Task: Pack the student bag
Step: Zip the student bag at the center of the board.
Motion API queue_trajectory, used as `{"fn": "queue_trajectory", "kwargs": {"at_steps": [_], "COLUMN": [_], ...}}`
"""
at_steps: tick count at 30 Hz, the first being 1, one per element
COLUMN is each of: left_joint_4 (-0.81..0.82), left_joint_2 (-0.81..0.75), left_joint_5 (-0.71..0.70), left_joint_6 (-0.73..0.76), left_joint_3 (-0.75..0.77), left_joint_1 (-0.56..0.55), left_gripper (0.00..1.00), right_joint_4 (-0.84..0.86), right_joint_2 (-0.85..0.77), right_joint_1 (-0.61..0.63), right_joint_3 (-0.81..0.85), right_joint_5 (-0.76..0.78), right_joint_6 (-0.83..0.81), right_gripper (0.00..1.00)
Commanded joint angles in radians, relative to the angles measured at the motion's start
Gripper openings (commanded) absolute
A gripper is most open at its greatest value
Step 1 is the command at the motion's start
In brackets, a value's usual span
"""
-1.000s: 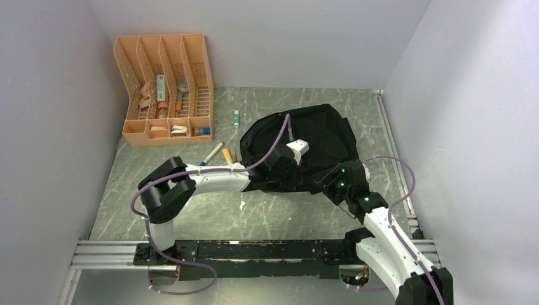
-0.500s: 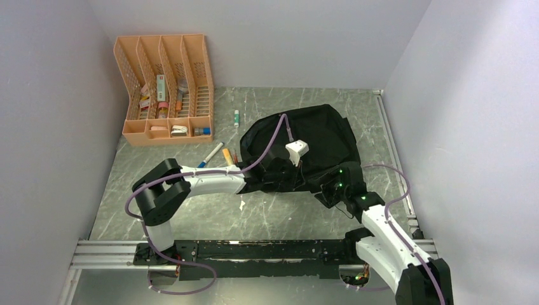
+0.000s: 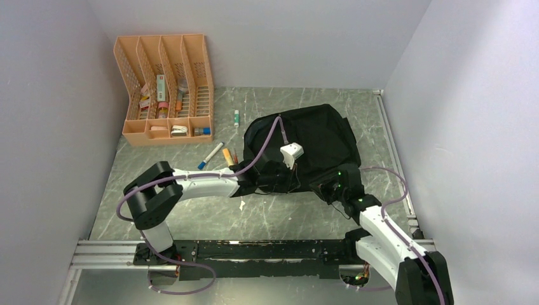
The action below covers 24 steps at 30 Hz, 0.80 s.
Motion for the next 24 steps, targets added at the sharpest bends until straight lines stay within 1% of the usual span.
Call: {"fn": "queue_trajectory", "kwargs": {"at_steps": [1, 4, 7, 12, 19, 24], "left_joint_4": [-0.011, -0.072, -0.137, -0.212, -0.287, -0.308], "left_joint_2": [-0.086, -0.117, -0.156, -0.211, -0.267, -0.277], "left_joint_5": [-0.056, -0.126, -0.225, -0.28, -0.3, -0.271], "left_joint_6": [0.011, 0.016, 0.02, 0.044, 0.067, 0.102], "left_joint_3": [-0.009, -0.01, -0.016, -0.025, -0.053, -0.04], "left_joint_1": [0.002, 0.002, 0.007, 0.04, 0.15, 0.245], "left_gripper": [0.05, 0.05, 0.05, 0.05, 0.05, 0.05], "right_joint_4": [-0.049, -0.116, -0.181, -0.24, -0.295, -0.323], "right_joint_2": [-0.038, -0.072, -0.093, -0.092, -0.105, -0.128], "right_joint_1": [-0.002, -0.002, -0.004, -0.004, -0.004, -0.003], "right_joint_3": [0.007, 0.029, 0.058, 0.098, 0.123, 0.136], "right_joint_5": [0.141, 0.223, 0.296, 0.357, 0.416, 0.443], "right_joint_6": [-0.015, -0.035, -0.065, -0.112, -0.132, -0.147], "right_gripper": [0.0, 0.0, 0.0, 0.0, 0.0, 0.0]}}
